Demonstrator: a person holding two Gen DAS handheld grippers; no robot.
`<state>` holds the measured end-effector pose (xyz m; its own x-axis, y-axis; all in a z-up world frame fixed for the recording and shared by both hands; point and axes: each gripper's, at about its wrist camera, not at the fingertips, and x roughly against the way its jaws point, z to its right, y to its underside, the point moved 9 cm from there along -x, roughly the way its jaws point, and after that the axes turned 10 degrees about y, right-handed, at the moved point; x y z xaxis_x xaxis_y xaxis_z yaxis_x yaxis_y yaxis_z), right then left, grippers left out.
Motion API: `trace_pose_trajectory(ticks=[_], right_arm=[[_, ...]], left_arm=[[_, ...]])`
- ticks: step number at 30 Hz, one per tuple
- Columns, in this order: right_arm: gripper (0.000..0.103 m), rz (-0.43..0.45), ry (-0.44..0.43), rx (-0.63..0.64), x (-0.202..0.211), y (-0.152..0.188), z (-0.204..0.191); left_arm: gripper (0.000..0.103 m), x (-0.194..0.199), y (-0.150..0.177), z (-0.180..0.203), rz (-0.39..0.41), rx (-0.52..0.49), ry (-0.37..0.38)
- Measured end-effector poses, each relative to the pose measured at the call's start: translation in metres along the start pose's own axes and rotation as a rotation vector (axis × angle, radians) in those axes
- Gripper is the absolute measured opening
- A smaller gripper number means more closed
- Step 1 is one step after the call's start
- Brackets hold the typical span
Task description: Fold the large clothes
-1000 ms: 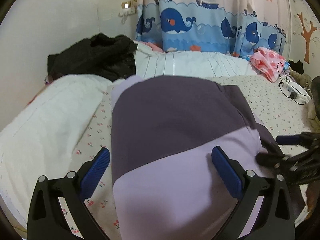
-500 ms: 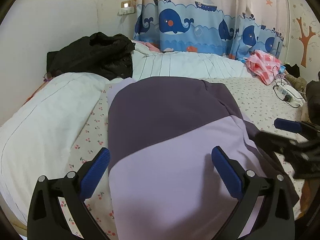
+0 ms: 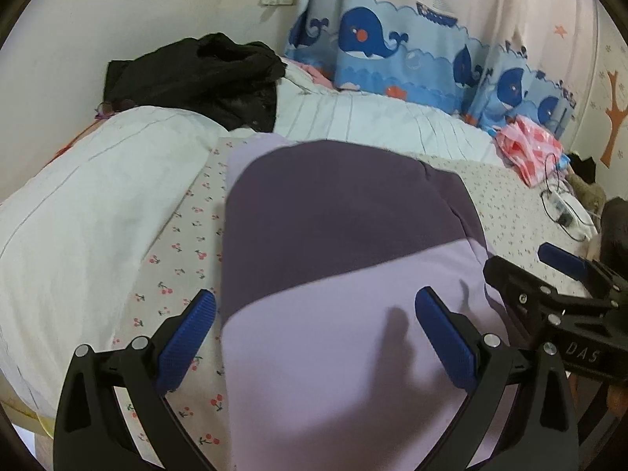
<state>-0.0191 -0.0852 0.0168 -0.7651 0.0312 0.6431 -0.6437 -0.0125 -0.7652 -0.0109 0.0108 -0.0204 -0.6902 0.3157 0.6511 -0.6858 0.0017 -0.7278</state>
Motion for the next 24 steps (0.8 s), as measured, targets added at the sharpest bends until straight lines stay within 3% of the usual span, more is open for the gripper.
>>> trace_pose_trajectory(ticks=[8,24], right_arm=[[0.096,-0.025,0.049,0.003,-0.01,0.002,0.004],[0.096,-0.027,0.052,0.015,-0.011,0.004,0.01]], left_arm=[[0.097,0.002,-0.003,-0.013,-0.003,0.023,-0.026],[0.097,-0.002,-0.002,-0.007,-0.009,-0.014,-0.056]])
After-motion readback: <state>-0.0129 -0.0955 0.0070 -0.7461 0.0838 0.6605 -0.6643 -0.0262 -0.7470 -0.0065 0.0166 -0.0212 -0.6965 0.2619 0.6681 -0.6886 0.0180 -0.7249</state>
